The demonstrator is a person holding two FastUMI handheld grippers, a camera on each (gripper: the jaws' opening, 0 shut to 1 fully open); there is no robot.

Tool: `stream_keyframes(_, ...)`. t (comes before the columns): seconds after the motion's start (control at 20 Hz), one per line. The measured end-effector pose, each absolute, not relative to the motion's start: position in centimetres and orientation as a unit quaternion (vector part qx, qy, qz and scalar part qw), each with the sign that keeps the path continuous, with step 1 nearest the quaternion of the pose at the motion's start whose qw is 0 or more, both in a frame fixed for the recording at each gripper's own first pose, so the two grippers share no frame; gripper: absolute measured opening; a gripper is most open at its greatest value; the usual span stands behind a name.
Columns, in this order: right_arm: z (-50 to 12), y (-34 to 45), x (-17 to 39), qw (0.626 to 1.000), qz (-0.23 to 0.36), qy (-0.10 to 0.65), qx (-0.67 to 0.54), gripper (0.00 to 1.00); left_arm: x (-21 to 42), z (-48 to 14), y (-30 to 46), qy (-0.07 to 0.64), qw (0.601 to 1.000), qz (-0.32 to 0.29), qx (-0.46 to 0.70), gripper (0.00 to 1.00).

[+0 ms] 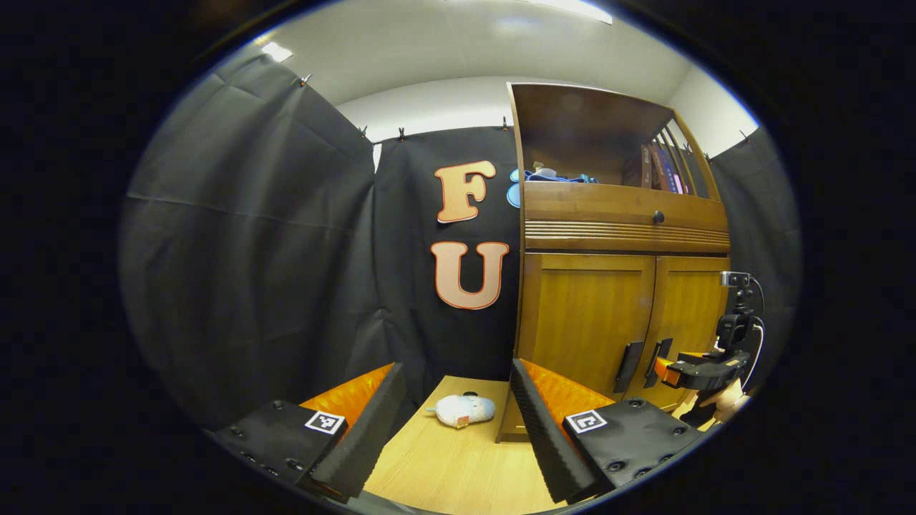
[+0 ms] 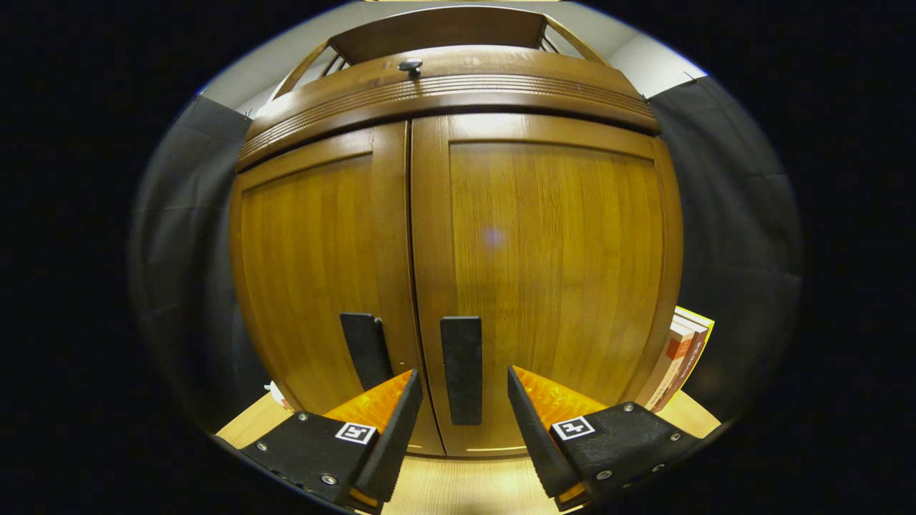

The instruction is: Open the right door of the double-door shoe cabinet with the right hand, and open the left door with the left hand.

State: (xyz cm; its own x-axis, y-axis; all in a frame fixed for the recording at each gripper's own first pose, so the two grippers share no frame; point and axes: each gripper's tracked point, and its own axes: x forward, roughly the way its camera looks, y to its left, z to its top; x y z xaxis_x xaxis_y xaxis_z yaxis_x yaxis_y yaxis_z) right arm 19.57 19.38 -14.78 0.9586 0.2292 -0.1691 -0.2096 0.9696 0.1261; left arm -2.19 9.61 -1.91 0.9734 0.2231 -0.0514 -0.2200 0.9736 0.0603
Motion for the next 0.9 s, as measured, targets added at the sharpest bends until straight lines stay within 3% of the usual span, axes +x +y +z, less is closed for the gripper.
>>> stream_keyframes(0.2, -16.0, 20.2, 21.5, 0.987, 0.109, 0.103, 0.059, 0.69, -2.2, -2.4, 10.9, 0.035, 0.991, 0.126, 0.028, 0.94)
stream_keyframes(0.3, -16.3, 20.3, 22.5, 0.987, 0.103, 0.106, 0.061, 0.56, -2.2, -2.8, 11.6, 0.038, 0.990, 0.131, 0.025, 0.94)
stream_keyframes(0.55, -16.8, 20.7, 23.0, 0.984, 0.103, 0.115, 0.086, 0.42, -2.3, -2.8, 12.3, 0.037, 0.989, 0.141, 0.024, 0.99)
stream_keyframes(0.6, -17.0, 20.8, 22.9, 0.984, 0.104, 0.116, 0.082, 0.36, -2.5, -2.8, 12.3, 0.038, 0.989, 0.142, 0.025, 0.94)
stream_keyframes(0.7, -17.0, 20.5, 22.5, 0.985, 0.106, 0.113, 0.073, 0.34, -2.9, -2.9, 12.2, 0.039, 0.989, 0.143, 0.024, 0.96)
stream_keyframes(0.75, -17.0, 20.3, 22.2, 0.985, 0.109, 0.112, 0.074, 0.27, -3.2, -3.0, 12.2, 0.038, 0.989, 0.143, 0.024, 0.96)
stream_keyframes(0.8, -17.1, 20.3, 21.8, 0.984, 0.113, 0.112, 0.077, 0.33, -3.2, -3.0, 12.1, 0.038, 0.989, 0.144, 0.024, 0.98)
stream_keyframes(0.9, -16.9, 20.1, 21.0, 0.984, 0.120, 0.111, 0.074, 0.31, -3.2, -2.8, 11.9, 0.036, 0.989, 0.143, 0.023, 0.99)
